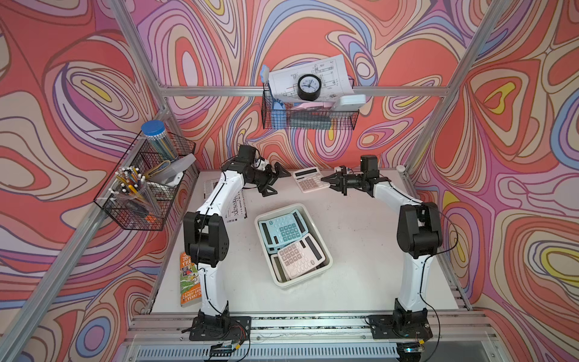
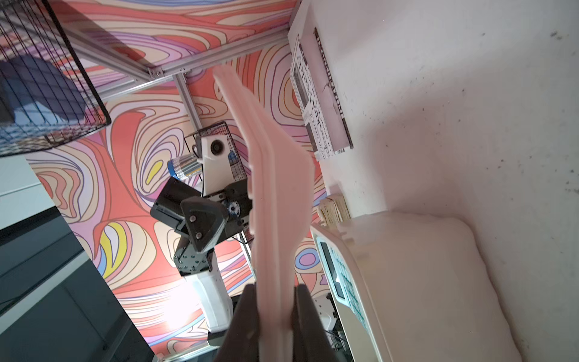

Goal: Put the calculator in the storage box
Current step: Pick up the calculator at the center of the board, then place the calculator in the storage box.

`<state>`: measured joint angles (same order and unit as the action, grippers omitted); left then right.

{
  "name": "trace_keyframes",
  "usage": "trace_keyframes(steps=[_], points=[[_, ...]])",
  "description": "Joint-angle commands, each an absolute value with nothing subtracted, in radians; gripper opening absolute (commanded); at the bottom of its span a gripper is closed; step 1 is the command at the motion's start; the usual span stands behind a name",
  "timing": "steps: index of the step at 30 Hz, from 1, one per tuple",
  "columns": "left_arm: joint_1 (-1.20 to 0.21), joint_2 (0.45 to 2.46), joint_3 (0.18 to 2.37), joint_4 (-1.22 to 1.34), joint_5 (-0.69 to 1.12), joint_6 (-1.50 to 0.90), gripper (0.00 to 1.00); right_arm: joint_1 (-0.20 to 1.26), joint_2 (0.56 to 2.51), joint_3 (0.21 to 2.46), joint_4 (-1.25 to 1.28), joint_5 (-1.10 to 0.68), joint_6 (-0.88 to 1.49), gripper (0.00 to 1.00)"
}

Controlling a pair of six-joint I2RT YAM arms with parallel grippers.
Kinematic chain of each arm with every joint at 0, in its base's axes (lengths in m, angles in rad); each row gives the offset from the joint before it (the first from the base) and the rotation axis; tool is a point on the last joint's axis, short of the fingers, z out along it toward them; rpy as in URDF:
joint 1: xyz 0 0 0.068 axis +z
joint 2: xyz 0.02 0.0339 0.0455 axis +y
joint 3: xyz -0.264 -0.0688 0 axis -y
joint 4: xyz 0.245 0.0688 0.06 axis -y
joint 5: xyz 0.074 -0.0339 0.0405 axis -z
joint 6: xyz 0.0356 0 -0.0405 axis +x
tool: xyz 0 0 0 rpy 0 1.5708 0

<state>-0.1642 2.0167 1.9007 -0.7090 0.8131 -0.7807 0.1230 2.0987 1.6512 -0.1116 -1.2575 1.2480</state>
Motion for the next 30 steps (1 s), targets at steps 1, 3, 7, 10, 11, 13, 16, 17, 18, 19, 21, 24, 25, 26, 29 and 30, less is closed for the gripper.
trace_keyframes(steps=[1,3,7,10,11,13,16,17,18,19,21,24,25,26,29,30], points=[[-0.159,2.014,1.910,-0.732,0.849,-0.730,0.99,0.124,2.030,1.638,-0.242,-1.333,1.115,0.00],[-0.160,2.019,1.899,-0.691,0.882,-0.731,0.99,0.126,2.019,1.642,-0.297,-1.347,1.076,0.00],[-0.160,2.034,1.899,-0.634,0.946,-0.729,0.93,0.126,2.006,1.655,-0.412,-1.355,0.995,0.00],[-0.160,2.045,1.917,-0.651,0.964,-0.702,0.84,0.132,1.995,1.638,-0.428,-1.354,0.993,0.00],[-0.160,2.047,1.920,-0.656,0.970,-0.690,0.78,0.134,1.993,1.635,-0.440,-1.353,0.985,0.00],[-0.163,2.049,1.925,-0.674,0.978,-0.665,0.70,0.143,1.988,1.628,-0.461,-1.353,0.973,0.00],[-0.171,2.062,1.946,-0.738,0.956,-0.609,0.62,0.156,1.983,1.618,-0.467,-1.353,0.971,0.00],[-0.174,2.065,1.948,-0.755,0.949,-0.593,0.62,0.159,1.981,1.617,-0.469,-1.354,0.969,0.00],[-0.178,2.066,1.947,-0.757,0.947,-0.585,0.62,0.163,1.980,1.618,-0.474,-1.354,0.966,0.00],[-0.180,2.067,1.946,-0.758,0.948,-0.582,0.62,0.165,1.977,1.618,-0.478,-1.352,0.965,0.00],[-0.188,2.072,1.947,-0.749,0.957,-0.586,0.61,0.173,1.974,1.615,-0.489,-1.353,0.959,0.00],[-0.206,2.074,1.948,-0.724,0.983,-0.601,0.56,0.186,1.967,1.601,-0.492,-1.354,0.959,0.00],[-0.211,2.076,1.948,-0.716,0.990,-0.606,0.54,0.190,1.966,1.599,-0.493,-1.353,0.959,0.00],[-0.215,2.079,1.946,-0.703,1.004,-0.613,0.51,0.195,1.964,1.598,-0.495,-1.354,0.958,0.00],[-0.228,2.079,1.920,-0.670,1.038,-0.633,0.44,0.205,1.963,1.603,-0.498,-1.353,0.958,0.00],[-0.230,2.077,1.914,-0.669,1.043,-0.631,0.43,0.206,1.963,1.604,-0.499,-1.353,0.959,0.00]])
